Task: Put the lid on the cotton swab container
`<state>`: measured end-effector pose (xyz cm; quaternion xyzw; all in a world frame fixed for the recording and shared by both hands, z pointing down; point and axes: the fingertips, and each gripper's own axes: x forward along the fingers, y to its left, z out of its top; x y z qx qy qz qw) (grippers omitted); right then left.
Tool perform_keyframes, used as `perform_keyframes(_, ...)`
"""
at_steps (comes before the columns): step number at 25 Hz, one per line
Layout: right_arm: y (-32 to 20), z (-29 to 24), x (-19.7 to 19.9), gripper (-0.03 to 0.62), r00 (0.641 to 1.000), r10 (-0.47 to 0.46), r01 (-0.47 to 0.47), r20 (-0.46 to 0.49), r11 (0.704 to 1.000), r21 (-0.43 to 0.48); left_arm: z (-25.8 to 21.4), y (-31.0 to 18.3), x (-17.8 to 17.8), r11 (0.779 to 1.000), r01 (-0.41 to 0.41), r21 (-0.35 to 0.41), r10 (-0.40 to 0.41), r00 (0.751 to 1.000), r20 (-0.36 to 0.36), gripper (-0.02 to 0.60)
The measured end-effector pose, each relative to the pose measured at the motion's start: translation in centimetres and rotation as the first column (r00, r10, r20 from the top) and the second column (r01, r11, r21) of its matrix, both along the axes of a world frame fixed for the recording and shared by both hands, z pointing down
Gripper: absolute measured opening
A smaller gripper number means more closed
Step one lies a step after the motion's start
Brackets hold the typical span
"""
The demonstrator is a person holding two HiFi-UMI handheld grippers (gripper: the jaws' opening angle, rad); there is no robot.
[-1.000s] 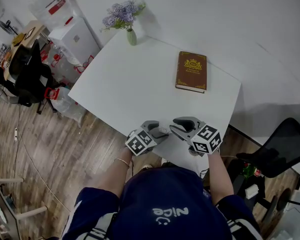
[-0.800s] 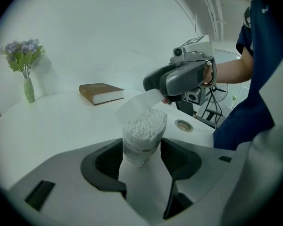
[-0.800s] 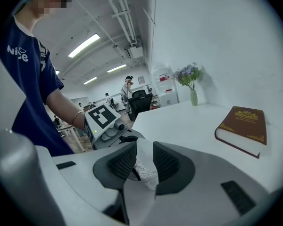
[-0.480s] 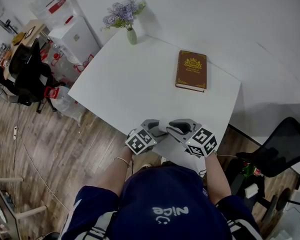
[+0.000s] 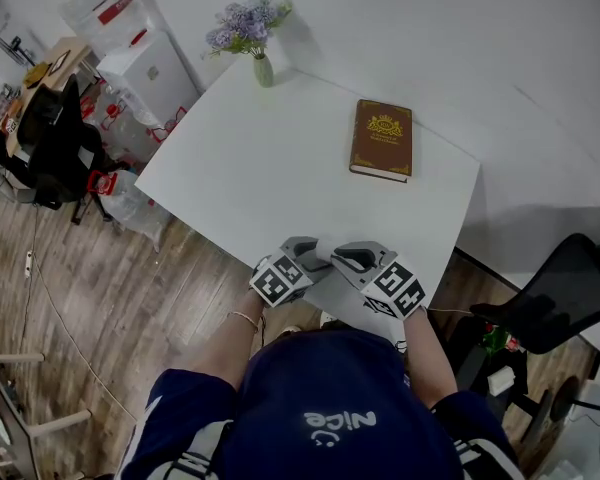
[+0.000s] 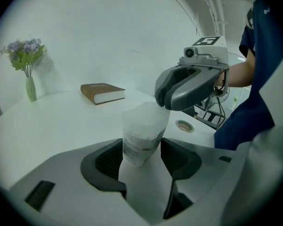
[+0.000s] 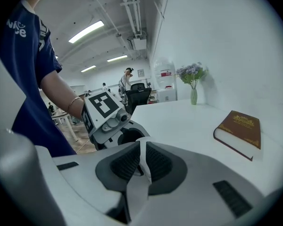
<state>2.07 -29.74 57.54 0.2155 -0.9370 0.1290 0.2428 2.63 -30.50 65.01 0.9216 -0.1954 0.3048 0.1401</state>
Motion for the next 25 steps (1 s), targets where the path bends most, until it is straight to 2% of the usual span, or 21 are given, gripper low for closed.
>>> perform_keyframes(10, 0.51, 0.53, -0.37, 0.066, 0.996, 0.04, -0.038, -0.077, 0.999, 0.037, 0.05, 0.04, -0.13, 1.0, 0.03, -0.008, -0.03, 1.0, -0.001, 0.272)
perform_keyframes(14, 0.73, 0.47, -0.62, 0.066, 0.993, 0.03, -0.022, -0.118, 0.997, 0.07, 0.01, 0.13, -0.16, 0.999, 0.037, -0.014, -0.037, 0.999, -0.004, 0.272)
perform_keyframes(19, 0.56, 0.49, -0.51, 0.066, 0.992, 0.042, -0.035, -0.118, 0.997, 0.062, 0.13, 0.06, -0.11, 0.999, 0.048, -0.015, -0.048, 0.999, -0.011, 0.272)
perform_keyframes(23, 0.67, 0.57, -0.8, 0.066, 0.981, 0.009, 0.013, -0.193, 0.993, 0.115, 0.1, -0.02, -0.16, 0.999, 0.046, -0.014, -0.046, 0.999, -0.008, 0.272)
perform_keyframes(25, 0.7, 0.59, -0.79, 0.066, 0.978, 0.016, 0.008, -0.21, 0.993, 0.114, 0.07, 0.04, -0.15, 0.999, 0.048, -0.016, -0.048, 0.999, -0.011, 0.272)
